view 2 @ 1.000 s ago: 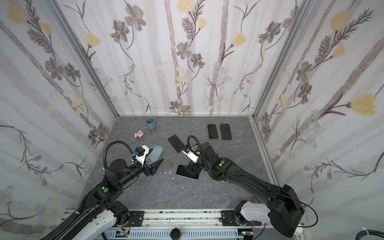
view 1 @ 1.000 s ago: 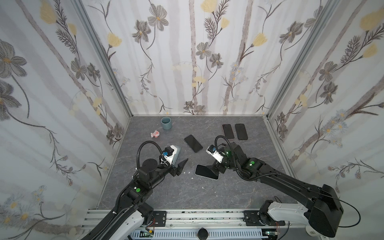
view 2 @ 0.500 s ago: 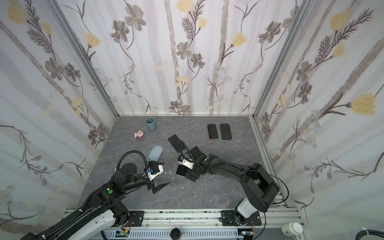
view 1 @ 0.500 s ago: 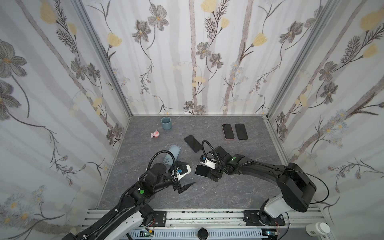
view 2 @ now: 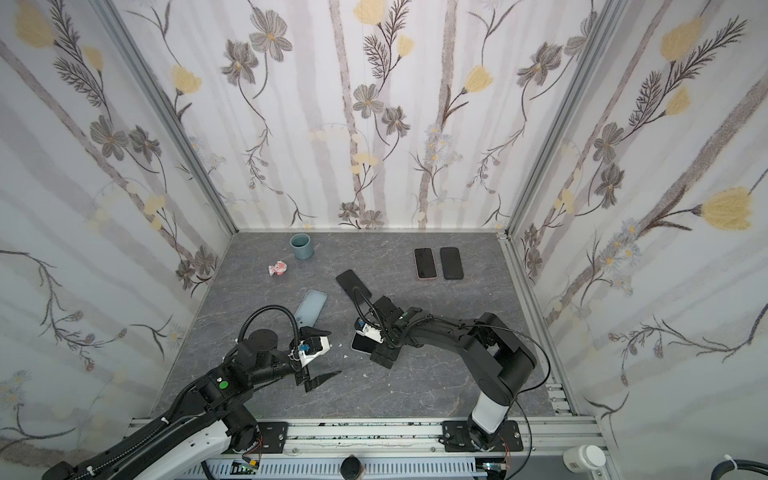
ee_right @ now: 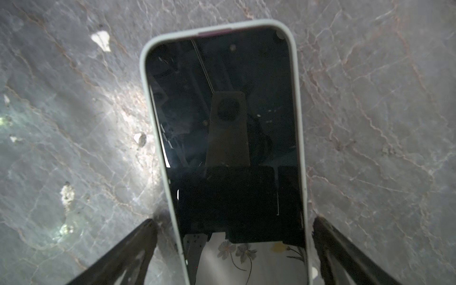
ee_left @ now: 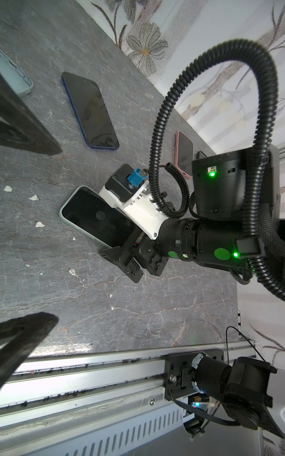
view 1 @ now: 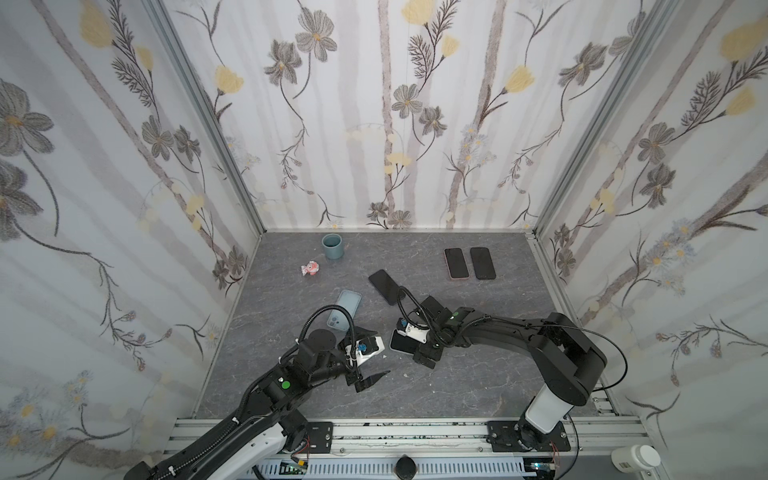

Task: Put the phone into the phone case
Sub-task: 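Grasp the cased phone with the right gripper, then carry the cased phone farther away and set it beside the phone row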

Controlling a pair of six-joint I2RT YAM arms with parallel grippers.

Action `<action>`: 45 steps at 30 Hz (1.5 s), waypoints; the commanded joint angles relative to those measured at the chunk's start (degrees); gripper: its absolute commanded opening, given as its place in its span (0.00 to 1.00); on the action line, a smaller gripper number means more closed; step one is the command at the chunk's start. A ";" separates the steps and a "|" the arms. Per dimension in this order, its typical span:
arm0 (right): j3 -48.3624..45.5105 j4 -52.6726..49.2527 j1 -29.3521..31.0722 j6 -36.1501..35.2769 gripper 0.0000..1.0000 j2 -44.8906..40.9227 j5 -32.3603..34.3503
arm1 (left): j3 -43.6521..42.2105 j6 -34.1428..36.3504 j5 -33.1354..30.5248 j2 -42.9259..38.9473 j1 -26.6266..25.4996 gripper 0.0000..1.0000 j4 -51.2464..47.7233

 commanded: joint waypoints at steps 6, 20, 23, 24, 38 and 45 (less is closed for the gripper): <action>2.20 -4.28 -0.07 -0.98 0.87 3.17 -1.83 | -0.40 0.50 0.38 0.00 -0.05 1.00 2.29; 1.02 -2.74 -6.37 8.49 0.69 0.57 0.30 | -0.79 -0.12 0.23 -0.08 -0.13 1.00 2.64; 0.28 -1.22 -9.02 12.17 0.69 -0.31 3.64 | -0.72 -0.24 0.38 -0.04 -0.13 1.00 2.81; 0.28 -0.54 -9.76 13.56 0.69 -0.33 5.14 | -0.79 -0.29 0.29 -0.02 -0.13 1.00 2.82; 16.50 3.34 -14.35 31.87 0.69 14.52 14.16 | -0.96 -1.67 0.64 -0.08 -0.21 1.00 4.11; 27.80 4.21 -16.17 35.48 0.70 23.49 15.21 | -1.10 -2.30 0.65 -0.52 -0.30 1.00 4.74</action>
